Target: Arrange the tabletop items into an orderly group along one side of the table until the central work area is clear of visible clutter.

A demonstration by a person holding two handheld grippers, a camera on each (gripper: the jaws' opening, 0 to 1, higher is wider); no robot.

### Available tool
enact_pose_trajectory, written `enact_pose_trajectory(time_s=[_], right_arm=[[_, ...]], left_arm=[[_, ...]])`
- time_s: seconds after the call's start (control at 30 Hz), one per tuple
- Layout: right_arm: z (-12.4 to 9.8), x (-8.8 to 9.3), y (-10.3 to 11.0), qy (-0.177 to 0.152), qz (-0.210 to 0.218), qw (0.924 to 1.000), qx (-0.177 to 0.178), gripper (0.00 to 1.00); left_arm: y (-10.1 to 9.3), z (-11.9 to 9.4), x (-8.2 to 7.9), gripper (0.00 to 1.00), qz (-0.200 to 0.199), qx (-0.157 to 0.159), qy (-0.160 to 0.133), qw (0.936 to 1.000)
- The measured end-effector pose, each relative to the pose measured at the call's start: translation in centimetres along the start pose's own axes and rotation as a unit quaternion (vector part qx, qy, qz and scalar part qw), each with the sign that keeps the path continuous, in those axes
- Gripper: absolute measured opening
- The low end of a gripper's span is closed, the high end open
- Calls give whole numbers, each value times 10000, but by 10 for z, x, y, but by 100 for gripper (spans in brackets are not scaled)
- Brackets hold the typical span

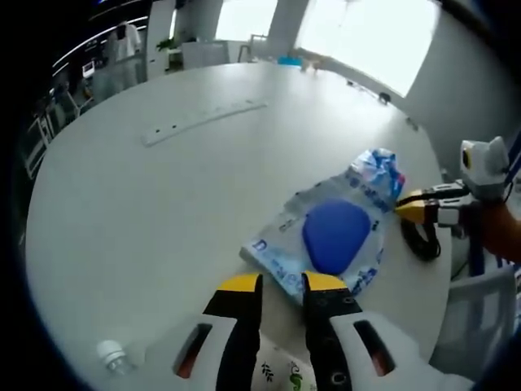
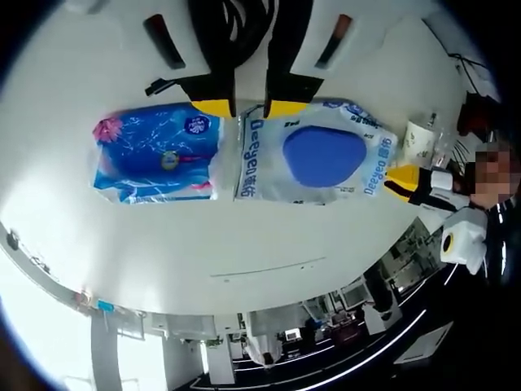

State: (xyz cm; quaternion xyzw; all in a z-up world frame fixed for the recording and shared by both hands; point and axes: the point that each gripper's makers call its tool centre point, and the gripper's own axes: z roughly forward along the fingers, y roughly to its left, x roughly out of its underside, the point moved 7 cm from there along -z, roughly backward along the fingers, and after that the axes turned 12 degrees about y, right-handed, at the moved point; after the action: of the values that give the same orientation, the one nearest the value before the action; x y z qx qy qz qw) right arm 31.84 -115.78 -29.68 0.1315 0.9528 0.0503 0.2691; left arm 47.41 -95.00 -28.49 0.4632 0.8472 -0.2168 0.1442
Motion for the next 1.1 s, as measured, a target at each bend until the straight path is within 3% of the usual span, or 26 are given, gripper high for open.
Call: enact_pose_trajectory(time_s=[1.1], right_arm=[[-19,-10,5,-247,-121,9996,-110,29]], left_arm=[[-1,-27,-4,28,10,-168,-285,9995]])
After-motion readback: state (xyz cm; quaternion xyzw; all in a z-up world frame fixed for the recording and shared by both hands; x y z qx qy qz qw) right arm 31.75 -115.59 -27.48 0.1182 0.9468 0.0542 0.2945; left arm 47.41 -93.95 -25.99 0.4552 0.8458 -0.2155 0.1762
